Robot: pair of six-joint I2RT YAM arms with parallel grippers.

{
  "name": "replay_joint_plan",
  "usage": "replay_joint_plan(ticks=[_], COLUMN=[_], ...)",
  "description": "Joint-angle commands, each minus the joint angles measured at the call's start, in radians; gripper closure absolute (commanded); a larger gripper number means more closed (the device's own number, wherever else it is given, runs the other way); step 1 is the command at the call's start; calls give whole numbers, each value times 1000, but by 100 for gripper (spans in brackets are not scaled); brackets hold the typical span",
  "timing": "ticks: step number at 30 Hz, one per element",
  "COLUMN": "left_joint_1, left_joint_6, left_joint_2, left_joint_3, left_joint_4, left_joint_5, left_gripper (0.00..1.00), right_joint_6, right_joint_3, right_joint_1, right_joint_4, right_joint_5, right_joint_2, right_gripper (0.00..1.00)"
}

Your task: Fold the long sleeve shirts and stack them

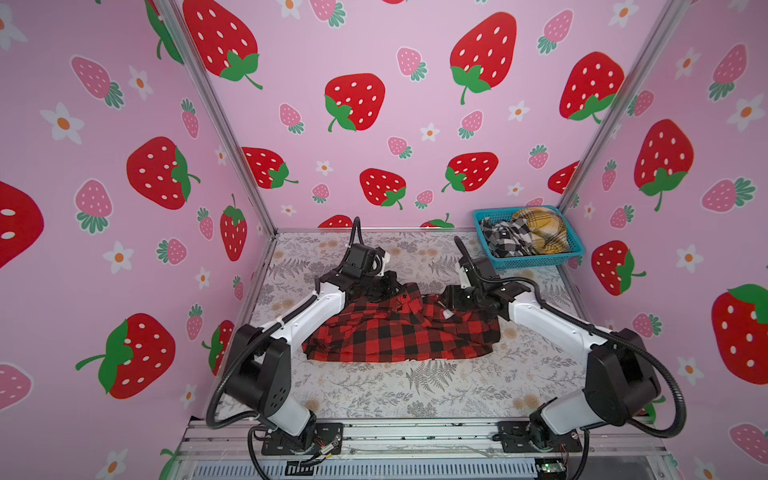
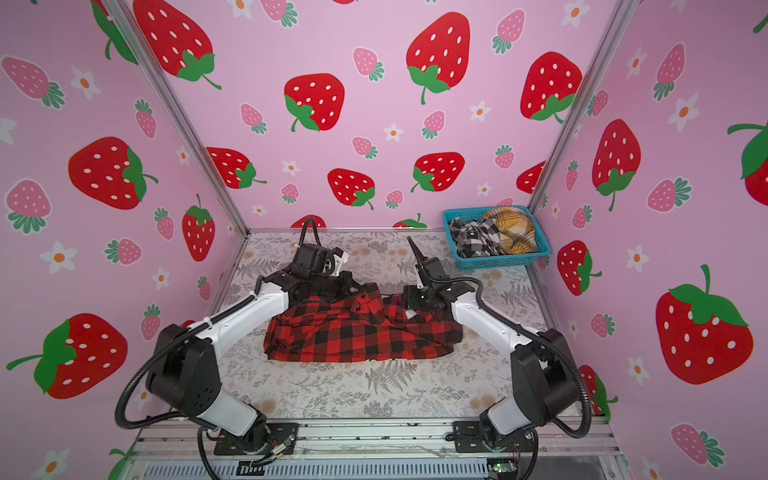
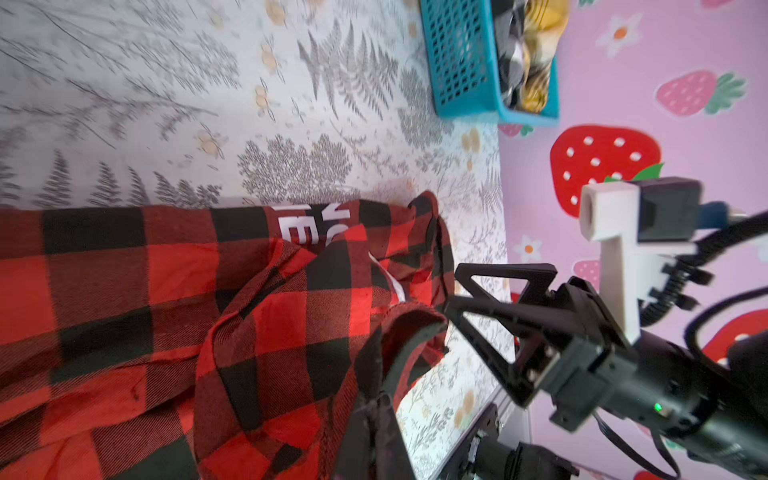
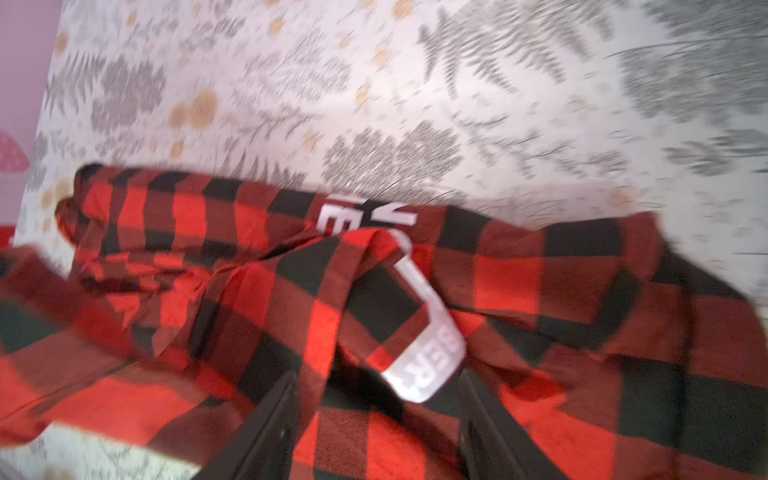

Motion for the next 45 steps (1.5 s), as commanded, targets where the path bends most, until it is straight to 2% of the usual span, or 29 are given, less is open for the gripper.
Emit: replay_joint_plan(ticks=[1,7,14,17,22,27,31,35,42,45], left_joint_1=[-1,26,115,157,223,274,332,394,462,471], left_joint_6=[-77,-72,-120,-145,-175,-199,-185,-136,-58,-49], left_joint_2=[-109,-233,-335,-398,-454,-496,-461,-367,-190,-138], left_joint_3=[-49,-67,-110,-154,-200,-263,-302,-322,-310,-288], left_joint_4=[-2,-68,-132,-123,-137,-139,-108,-57,42,41], left_joint_5=[-153,-254,-332,-384,-387,-415,-373,-291,-246,-267], left_gripper=[100,100,100,100,100,100,100,100,100,100], right_joint_6=[44,58,75,91,119,141,154,152,145,143], right_joint_3=[5,-1,16,18,28,54,82,117,148,151], right_joint_1=[-44,-81,-104,-103,-104,-107,-113,-113,-115,-114], right_joint_4=[-103,-116,-143,-146,-135,-128,-112,-107,-117,-129], right_joint_5=[53,52,47,43,14,36,32,41,43,49], right_joint_2=[-5,8,5,12,77,165,238,296,330,335], right_gripper=[36,38,39,36,33,34,35,35,35,35])
